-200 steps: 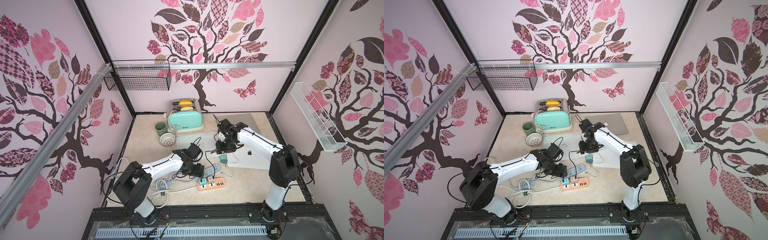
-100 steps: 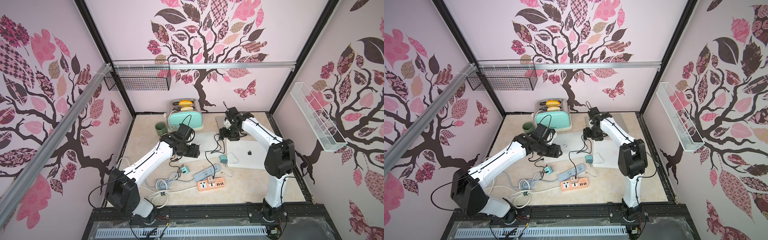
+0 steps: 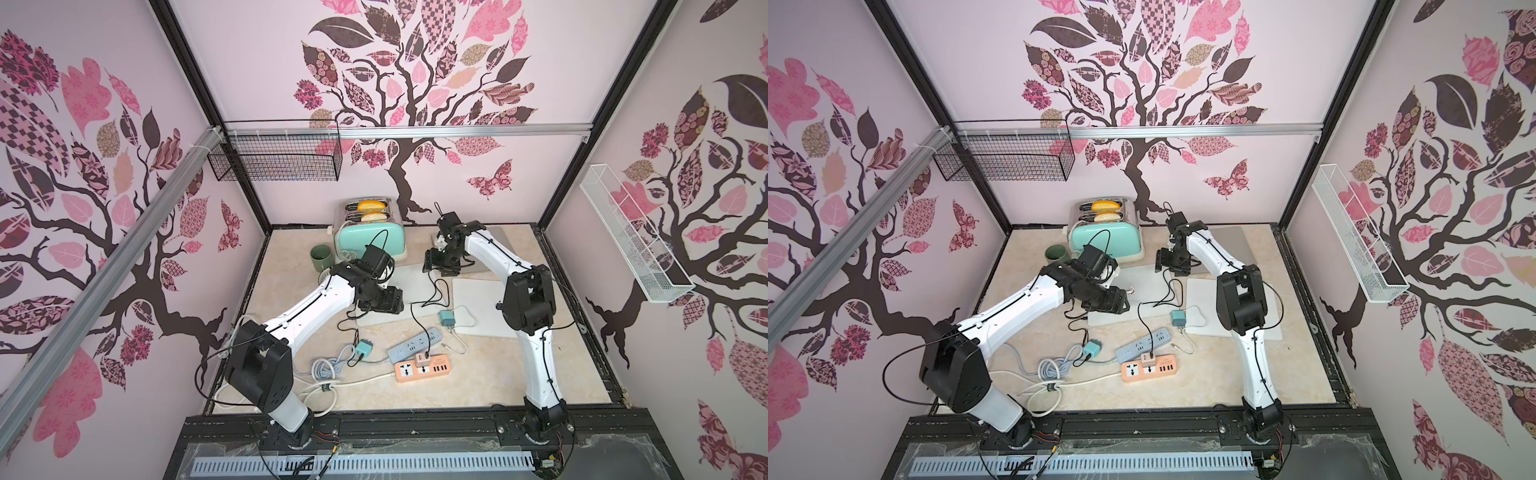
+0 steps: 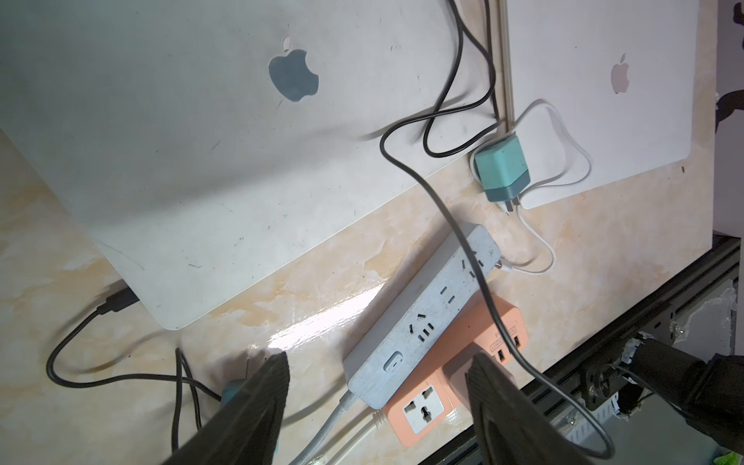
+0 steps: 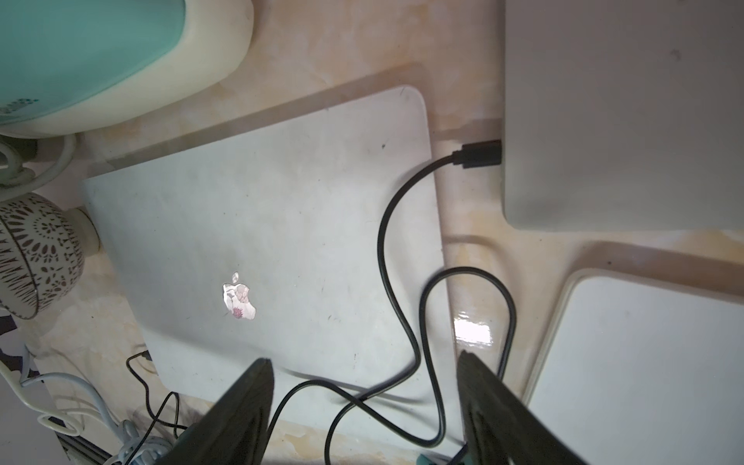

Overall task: Unplug the laptop charger
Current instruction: Pick up the plug from the center of the board.

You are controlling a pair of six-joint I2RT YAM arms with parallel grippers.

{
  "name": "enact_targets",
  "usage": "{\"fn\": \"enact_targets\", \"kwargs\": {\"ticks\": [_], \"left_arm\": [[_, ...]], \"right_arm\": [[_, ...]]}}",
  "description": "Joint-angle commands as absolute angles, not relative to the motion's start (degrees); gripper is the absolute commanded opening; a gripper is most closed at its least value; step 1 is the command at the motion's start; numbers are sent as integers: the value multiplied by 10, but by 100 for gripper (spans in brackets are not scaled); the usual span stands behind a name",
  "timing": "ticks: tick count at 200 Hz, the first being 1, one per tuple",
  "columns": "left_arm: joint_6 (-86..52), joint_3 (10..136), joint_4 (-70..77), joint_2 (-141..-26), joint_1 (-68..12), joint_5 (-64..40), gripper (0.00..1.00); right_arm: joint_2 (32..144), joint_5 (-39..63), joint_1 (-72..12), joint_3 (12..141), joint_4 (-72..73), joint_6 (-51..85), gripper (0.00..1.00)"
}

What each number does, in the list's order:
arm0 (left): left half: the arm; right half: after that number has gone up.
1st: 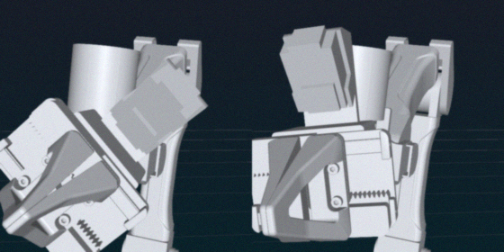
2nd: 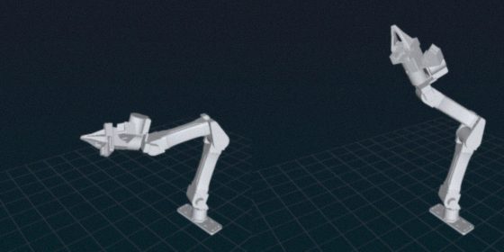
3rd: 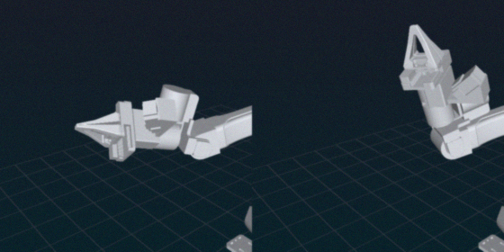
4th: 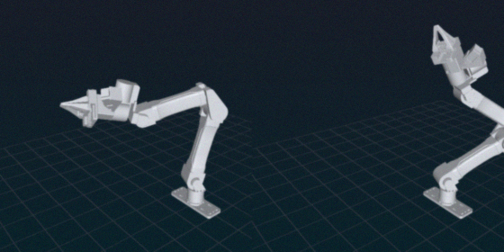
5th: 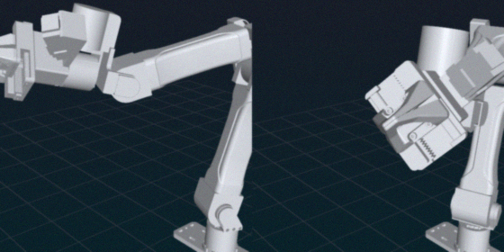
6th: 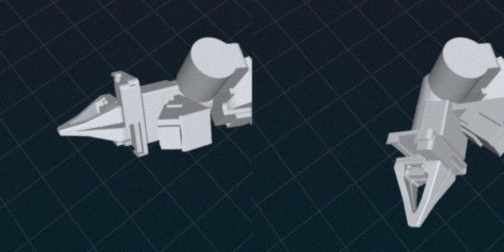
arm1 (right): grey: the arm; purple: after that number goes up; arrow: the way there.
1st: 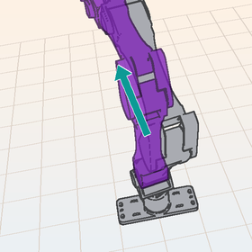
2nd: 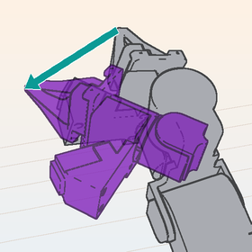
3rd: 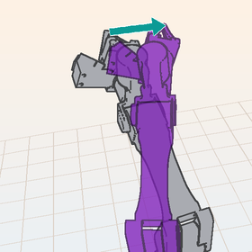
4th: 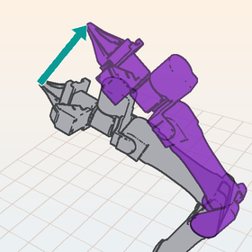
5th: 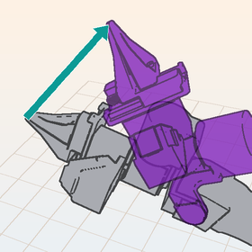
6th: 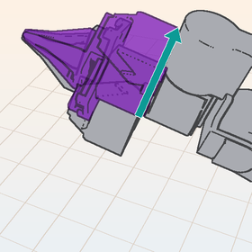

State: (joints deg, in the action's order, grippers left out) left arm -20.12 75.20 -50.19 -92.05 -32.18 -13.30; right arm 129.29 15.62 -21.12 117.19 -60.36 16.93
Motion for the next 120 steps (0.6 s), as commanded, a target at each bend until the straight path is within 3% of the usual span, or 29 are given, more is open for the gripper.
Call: {"fn": "enact_targets", "kwargs": {"ticks": [1, 63, 120], "left_arm": [[-201, 725, -510, -896, -302, -149, 74], [-215, 579, -496, -808, -192, -210, 68], [-241, 535, -504, -792, -185, -178, 64]], "right_arm": [[1256, 176, -213, 1160, -606, 162, 73], [1079, 199, -297, 1052, -613, 86, 75], [1023, 289, -350, 1002, -592, 89, 76]]}}
